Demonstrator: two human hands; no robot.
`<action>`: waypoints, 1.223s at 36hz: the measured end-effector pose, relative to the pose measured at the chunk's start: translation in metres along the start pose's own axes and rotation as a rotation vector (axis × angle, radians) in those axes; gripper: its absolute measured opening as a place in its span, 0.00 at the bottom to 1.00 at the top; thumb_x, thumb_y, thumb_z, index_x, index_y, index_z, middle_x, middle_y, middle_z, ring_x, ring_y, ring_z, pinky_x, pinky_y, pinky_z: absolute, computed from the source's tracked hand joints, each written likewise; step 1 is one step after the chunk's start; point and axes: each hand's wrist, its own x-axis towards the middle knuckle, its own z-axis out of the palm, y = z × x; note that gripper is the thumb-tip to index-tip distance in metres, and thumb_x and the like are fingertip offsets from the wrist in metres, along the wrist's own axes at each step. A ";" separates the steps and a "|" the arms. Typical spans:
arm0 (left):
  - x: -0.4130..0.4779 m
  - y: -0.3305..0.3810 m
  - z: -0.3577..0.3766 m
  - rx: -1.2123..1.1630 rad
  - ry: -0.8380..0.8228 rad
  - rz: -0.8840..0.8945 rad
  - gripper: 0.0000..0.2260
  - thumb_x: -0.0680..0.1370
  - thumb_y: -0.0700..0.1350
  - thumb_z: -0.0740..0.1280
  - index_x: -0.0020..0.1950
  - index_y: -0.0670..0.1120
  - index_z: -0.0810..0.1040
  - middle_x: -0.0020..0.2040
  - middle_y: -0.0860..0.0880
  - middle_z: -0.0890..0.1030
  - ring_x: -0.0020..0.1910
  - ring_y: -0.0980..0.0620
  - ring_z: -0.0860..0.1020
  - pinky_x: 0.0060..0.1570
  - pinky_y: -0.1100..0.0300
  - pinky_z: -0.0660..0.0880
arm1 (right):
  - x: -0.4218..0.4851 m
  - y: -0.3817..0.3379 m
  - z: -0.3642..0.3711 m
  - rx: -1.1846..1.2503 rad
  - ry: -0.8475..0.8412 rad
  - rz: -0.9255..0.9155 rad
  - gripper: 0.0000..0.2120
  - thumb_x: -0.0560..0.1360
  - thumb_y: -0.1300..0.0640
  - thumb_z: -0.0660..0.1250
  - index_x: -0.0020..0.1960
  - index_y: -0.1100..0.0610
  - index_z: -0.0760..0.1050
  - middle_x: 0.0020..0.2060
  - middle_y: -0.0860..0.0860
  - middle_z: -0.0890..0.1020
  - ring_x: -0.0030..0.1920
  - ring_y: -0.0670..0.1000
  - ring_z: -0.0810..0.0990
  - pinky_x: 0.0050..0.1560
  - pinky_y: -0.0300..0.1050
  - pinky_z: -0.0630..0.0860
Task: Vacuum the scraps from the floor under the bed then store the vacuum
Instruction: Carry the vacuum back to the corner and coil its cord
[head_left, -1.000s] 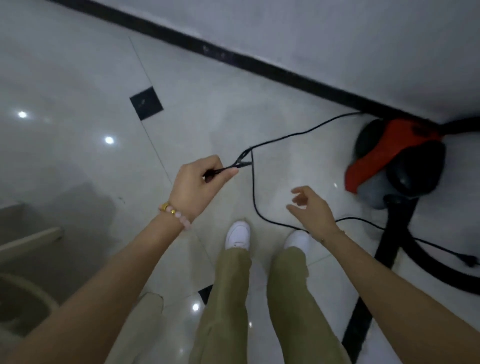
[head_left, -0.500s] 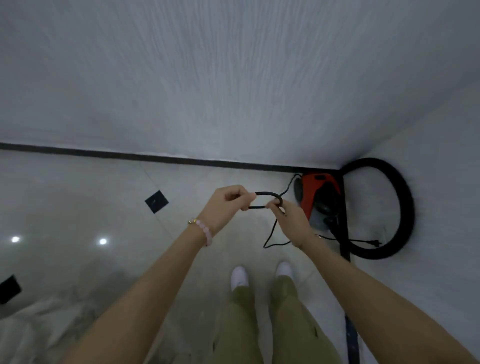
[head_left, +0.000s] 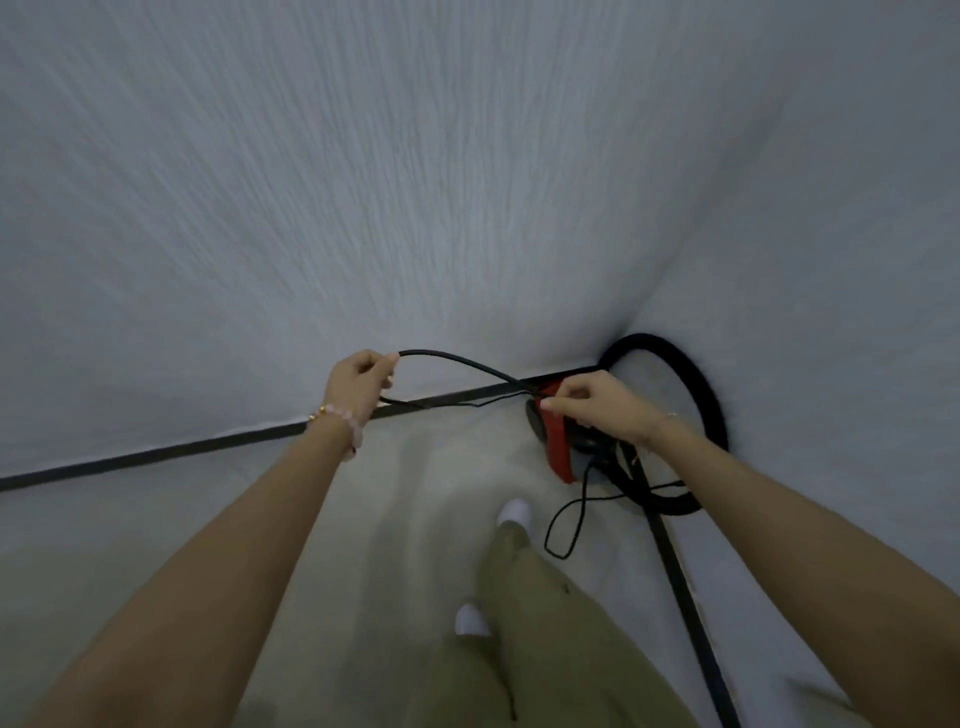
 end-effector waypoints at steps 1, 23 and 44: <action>0.010 0.004 -0.002 -0.019 0.028 -0.016 0.15 0.78 0.45 0.65 0.31 0.46 0.71 0.31 0.47 0.73 0.34 0.53 0.72 0.38 0.63 0.68 | 0.004 0.001 -0.011 0.003 0.002 0.011 0.15 0.73 0.47 0.69 0.36 0.57 0.79 0.30 0.51 0.75 0.33 0.48 0.72 0.37 0.43 0.69; 0.151 0.072 0.042 0.115 -0.134 0.006 0.13 0.79 0.46 0.64 0.38 0.40 0.76 0.33 0.45 0.74 0.39 0.47 0.73 0.49 0.53 0.72 | 0.073 -0.084 -0.177 0.204 0.007 0.001 0.10 0.75 0.56 0.67 0.54 0.59 0.81 0.26 0.43 0.70 0.28 0.42 0.67 0.32 0.34 0.67; 0.156 0.143 0.176 0.412 -1.197 0.294 0.36 0.73 0.37 0.72 0.76 0.47 0.59 0.66 0.50 0.68 0.65 0.53 0.68 0.59 0.64 0.69 | 0.073 -0.183 -0.191 1.231 0.868 -0.264 0.06 0.77 0.63 0.63 0.48 0.55 0.77 0.24 0.44 0.66 0.23 0.43 0.60 0.32 0.33 0.67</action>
